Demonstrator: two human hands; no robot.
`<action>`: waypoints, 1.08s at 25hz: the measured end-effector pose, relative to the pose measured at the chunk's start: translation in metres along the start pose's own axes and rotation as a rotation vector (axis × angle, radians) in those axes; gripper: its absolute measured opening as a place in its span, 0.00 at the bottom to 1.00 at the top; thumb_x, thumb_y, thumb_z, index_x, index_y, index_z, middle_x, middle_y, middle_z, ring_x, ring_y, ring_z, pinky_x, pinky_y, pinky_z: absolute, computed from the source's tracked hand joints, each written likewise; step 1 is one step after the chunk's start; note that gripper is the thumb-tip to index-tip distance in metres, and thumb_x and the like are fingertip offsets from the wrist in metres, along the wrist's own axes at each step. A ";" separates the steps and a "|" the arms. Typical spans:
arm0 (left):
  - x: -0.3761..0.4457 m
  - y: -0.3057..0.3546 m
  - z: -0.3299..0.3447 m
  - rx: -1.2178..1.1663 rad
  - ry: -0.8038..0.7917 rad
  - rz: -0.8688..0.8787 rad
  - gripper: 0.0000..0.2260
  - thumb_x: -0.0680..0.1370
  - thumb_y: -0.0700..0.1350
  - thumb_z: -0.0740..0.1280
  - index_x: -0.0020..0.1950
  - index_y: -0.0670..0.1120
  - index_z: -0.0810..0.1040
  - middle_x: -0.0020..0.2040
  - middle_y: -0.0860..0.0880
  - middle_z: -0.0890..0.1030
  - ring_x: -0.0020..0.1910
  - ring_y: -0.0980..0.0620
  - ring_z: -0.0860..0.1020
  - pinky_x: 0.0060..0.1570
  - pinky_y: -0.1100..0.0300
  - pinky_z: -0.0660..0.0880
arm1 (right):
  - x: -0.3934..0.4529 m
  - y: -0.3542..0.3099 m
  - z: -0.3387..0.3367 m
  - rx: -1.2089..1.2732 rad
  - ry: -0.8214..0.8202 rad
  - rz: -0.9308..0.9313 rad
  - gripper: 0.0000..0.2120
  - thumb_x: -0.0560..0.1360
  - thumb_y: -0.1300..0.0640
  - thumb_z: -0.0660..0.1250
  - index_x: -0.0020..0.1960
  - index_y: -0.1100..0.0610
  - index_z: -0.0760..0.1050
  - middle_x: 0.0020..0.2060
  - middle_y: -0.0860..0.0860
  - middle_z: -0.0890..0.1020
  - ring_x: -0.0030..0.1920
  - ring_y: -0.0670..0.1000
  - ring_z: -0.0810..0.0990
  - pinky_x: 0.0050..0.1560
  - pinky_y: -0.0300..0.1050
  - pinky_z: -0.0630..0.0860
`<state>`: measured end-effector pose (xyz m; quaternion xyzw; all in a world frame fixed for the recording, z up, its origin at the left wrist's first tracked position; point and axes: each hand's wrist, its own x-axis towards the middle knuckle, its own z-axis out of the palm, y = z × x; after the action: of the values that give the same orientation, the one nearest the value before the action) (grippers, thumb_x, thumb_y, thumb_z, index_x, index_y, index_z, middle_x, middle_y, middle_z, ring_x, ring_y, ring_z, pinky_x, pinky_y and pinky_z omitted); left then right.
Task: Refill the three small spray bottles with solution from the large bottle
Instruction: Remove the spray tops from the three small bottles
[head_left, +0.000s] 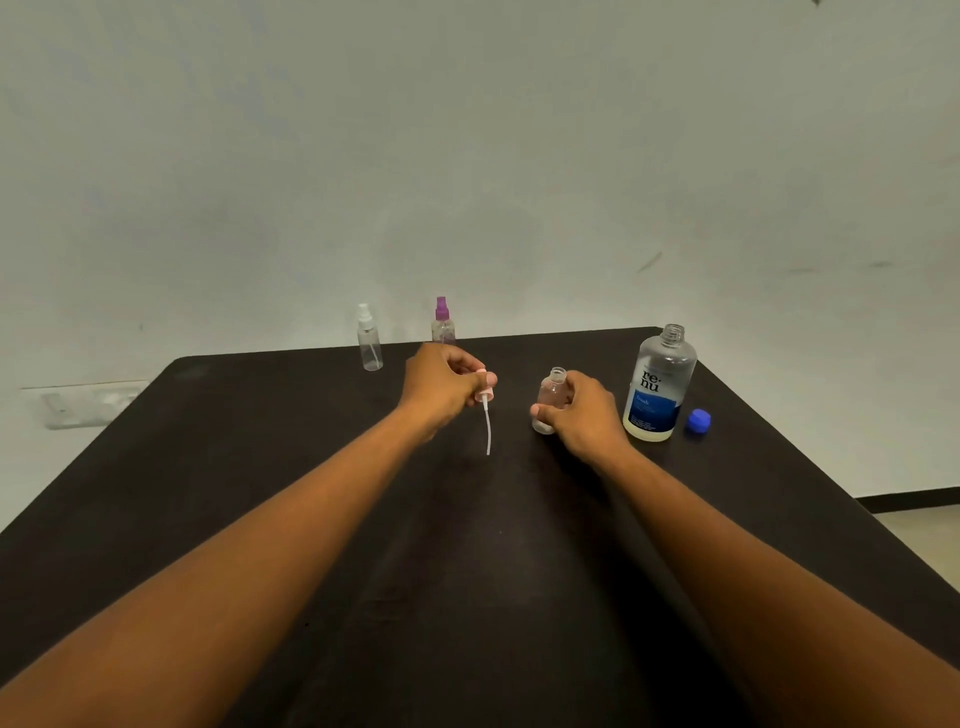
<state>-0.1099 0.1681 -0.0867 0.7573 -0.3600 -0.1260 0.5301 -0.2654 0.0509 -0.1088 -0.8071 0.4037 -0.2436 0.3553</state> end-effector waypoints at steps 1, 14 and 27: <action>0.001 -0.002 0.003 0.010 -0.009 -0.010 0.06 0.74 0.42 0.78 0.48 0.42 0.85 0.40 0.47 0.87 0.37 0.53 0.86 0.38 0.64 0.83 | 0.000 0.002 0.001 -0.014 -0.005 -0.003 0.23 0.75 0.54 0.76 0.67 0.56 0.74 0.64 0.54 0.80 0.62 0.54 0.80 0.62 0.49 0.76; 0.020 -0.015 0.039 0.304 -0.113 -0.125 0.06 0.71 0.43 0.80 0.37 0.44 0.86 0.34 0.47 0.86 0.37 0.51 0.86 0.45 0.52 0.85 | -0.003 0.009 0.000 -0.006 -0.009 -0.075 0.35 0.73 0.52 0.78 0.75 0.55 0.67 0.69 0.53 0.77 0.68 0.53 0.76 0.65 0.46 0.74; 0.026 -0.010 0.053 0.501 -0.132 -0.137 0.09 0.73 0.49 0.77 0.42 0.43 0.85 0.34 0.50 0.86 0.41 0.53 0.85 0.48 0.53 0.82 | 0.001 0.014 -0.011 -0.007 -0.019 -0.121 0.40 0.72 0.53 0.78 0.78 0.54 0.63 0.69 0.51 0.77 0.68 0.50 0.76 0.65 0.44 0.72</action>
<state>-0.1170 0.1146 -0.1122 0.8776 -0.3618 -0.1178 0.2916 -0.2791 0.0403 -0.1126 -0.8336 0.3516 -0.2554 0.3410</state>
